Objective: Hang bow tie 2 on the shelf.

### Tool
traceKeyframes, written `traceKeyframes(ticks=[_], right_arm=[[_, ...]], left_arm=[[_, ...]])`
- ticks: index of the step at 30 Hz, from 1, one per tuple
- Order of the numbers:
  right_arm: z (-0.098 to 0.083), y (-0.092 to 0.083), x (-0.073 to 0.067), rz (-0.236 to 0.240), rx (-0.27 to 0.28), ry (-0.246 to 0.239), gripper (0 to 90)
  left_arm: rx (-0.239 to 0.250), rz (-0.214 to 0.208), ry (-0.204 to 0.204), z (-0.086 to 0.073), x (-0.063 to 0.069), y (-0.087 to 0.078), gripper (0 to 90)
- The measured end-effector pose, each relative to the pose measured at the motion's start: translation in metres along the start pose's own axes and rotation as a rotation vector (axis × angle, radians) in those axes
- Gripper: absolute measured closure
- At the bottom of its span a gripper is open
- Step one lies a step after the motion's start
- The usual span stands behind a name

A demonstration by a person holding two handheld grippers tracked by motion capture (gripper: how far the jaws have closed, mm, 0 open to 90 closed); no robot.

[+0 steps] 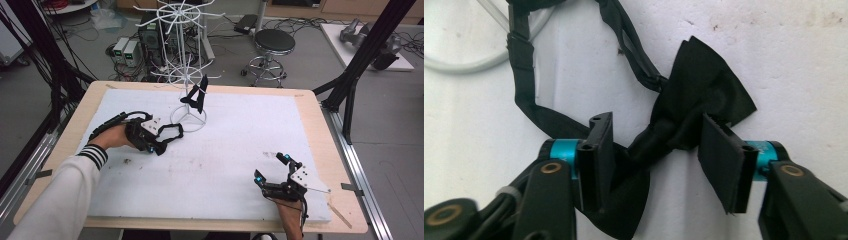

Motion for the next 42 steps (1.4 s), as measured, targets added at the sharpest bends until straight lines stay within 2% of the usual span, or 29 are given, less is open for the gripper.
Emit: traceKeyframes(ticks=[2, 3, 5, 6, 7, 8, 9, 11, 13, 18, 26, 28, 30, 34, 38, 39, 42], right_arm=[[0.0, 0.0, 0.0, 0.0, 0.0, 0.003, 1.0], [0.0, 0.0, 0.0, -0.001, 0.0, 0.005, 1.0], [0.0, 0.0, 0.0, 0.0, 0.0, 0.004, 1.0], [0.0, 0.0, 0.0, 0.0, 0.0, 0.003, 1.0], [0.0, 0.0, 0.0, 0.0, 0.0, 0.003, 1.0], [0.0, 0.0, 0.0, -0.001, 0.001, -0.001, 1.0], [0.0, 0.0, -0.001, -0.001, -0.004, 0.004, 1.0], [0.0, 0.0, -0.001, 0.0, -0.004, 0.005, 1.0], [0.0, 0.0, -0.001, -0.001, -0.004, 0.003, 1.0], [0.0, 0.0, -0.001, 0.002, -0.002, -0.003, 1.0], [0.0, 0.001, -0.001, -0.002, -0.002, -0.012, 1.0], [0.0, 0.0, -0.001, -0.004, -0.004, -0.009, 1.0], [0.0, 0.0, -0.001, -0.004, -0.004, -0.006, 1.0], [0.0, 0.001, -0.001, -0.004, -0.003, -0.013, 1.0], [0.0, 0.0, -0.001, -0.005, -0.002, -0.01, 1.0], [0.0, 0.0, -0.001, -0.005, -0.002, -0.014, 1.0], [0.0, 0.001, -0.001, -0.005, 0.0, -0.02, 1.0]], left_arm=[[-0.002, -0.012, -0.023, 0.0, 0.001, 0.0, 54.6], [-0.008, -0.019, -0.02, 0.0, 0.0, -0.001, 56.9], [0.0, -0.025, -0.055, -0.001, 0.001, -0.001, 61.8], [-0.004, -0.019, -0.056, -0.001, 0.002, -0.001, 66.0], [-0.007, -0.01, -0.058, -0.001, 0.002, -0.001, 74.5], [-0.002, -0.009, -0.079, -0.001, 0.002, -0.001, 75.0], [-0.009, -0.007, -0.075, -0.002, 0.001, -0.002, 75.2], [0.011, -0.002, -0.11, -0.003, 0.002, -0.001, 75.6], [0.006, 0.006, -0.103, -0.003, 0.002, -0.003, 75.8], [0.025, 0.032, -0.123, -0.004, 0.005, -0.002, 76.1], [0.05, 0.034, -0.119, -0.001, 0.01, -0.004, 76.4], [0.069, 0.045, -0.126, 0.0, 0.01, -0.007, 76.4], [0.1, 0.053, -0.153, 0.001, 0.011, -0.009, 76.4], [0.132, 0.072, -0.158, 0.004, 0.011, -0.018, 76.4], [0.18, 0.091, -0.183, 0.006, 0.013, -0.025, 76.4], [0.173, 0.09, -0.174, 0.006, 0.012, -0.028, 76.4], [0.204, 0.104, -0.192, 0.007, 0.015, -0.032, 76.3]])
Point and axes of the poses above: each handheld gripper's, and its own axes: y roughly forward along the jaws, z roughly out of its top, x roughly to its right, the point moved 3 cm from there along y, roughly forward along the jaws, and after that the axes turned 6 degrees about x, right-handed, at the moved point
